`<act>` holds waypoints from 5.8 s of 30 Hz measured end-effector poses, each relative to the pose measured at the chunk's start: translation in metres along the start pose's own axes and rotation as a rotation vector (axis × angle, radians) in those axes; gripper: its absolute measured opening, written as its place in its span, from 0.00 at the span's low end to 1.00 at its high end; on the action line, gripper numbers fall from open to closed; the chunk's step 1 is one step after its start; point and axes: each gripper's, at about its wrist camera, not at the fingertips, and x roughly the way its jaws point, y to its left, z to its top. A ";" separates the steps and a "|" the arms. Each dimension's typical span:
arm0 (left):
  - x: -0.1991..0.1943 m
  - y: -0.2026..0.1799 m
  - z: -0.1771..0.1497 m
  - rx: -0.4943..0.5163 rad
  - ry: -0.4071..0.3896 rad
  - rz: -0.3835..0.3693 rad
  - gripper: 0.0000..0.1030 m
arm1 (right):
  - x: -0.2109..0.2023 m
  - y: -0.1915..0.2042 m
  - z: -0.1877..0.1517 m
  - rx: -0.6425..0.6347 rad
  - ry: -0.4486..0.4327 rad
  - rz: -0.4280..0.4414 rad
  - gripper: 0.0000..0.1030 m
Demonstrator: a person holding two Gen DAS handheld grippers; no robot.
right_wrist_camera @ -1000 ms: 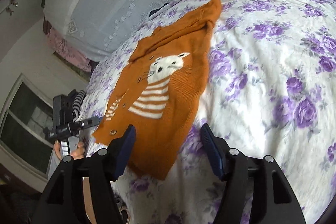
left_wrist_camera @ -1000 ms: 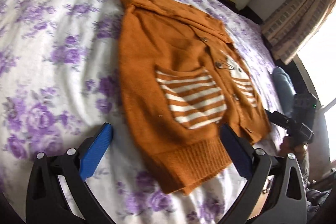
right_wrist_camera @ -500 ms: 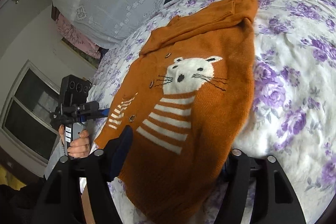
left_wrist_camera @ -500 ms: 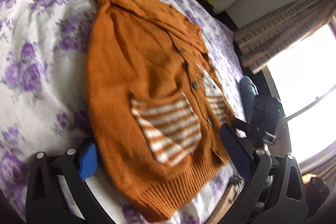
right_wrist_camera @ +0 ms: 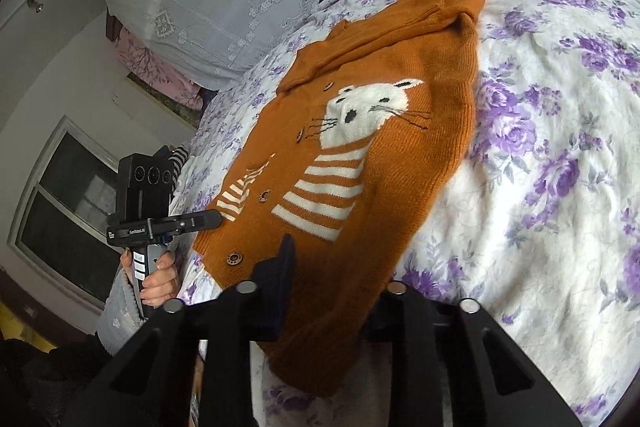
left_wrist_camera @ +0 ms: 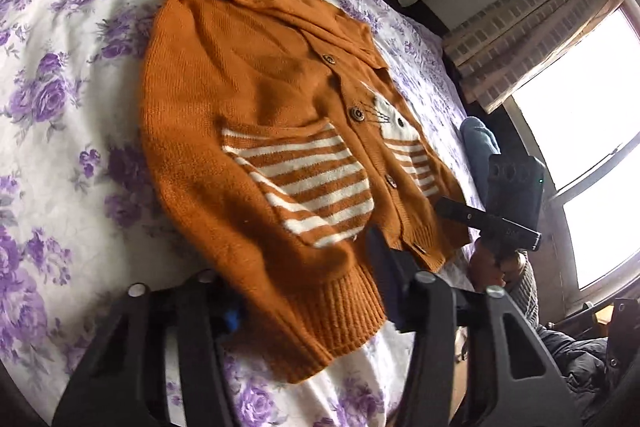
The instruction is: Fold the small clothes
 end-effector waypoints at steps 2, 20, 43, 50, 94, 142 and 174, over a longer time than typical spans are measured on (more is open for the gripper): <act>-0.001 -0.004 -0.002 0.016 -0.004 0.016 0.33 | 0.000 0.004 -0.001 -0.020 -0.003 -0.006 0.11; -0.029 -0.019 0.046 0.060 -0.152 0.049 0.14 | -0.014 0.019 0.055 -0.042 -0.128 -0.001 0.07; -0.018 0.018 0.166 -0.038 -0.258 0.115 0.14 | 0.026 -0.029 0.176 0.110 -0.202 0.002 0.07; -0.008 0.042 0.200 -0.086 -0.284 0.117 0.14 | 0.051 -0.057 0.204 0.184 -0.199 0.007 0.07; 0.055 0.066 0.239 0.052 -0.165 0.268 0.07 | 0.038 -0.097 0.226 0.231 -0.294 0.049 0.50; 0.058 0.037 0.231 0.070 -0.235 0.386 0.77 | 0.056 -0.091 0.222 0.058 -0.278 -0.476 0.08; 0.038 -0.013 0.170 0.221 -0.209 0.563 0.85 | 0.090 0.033 0.164 -0.310 -0.097 -0.354 0.41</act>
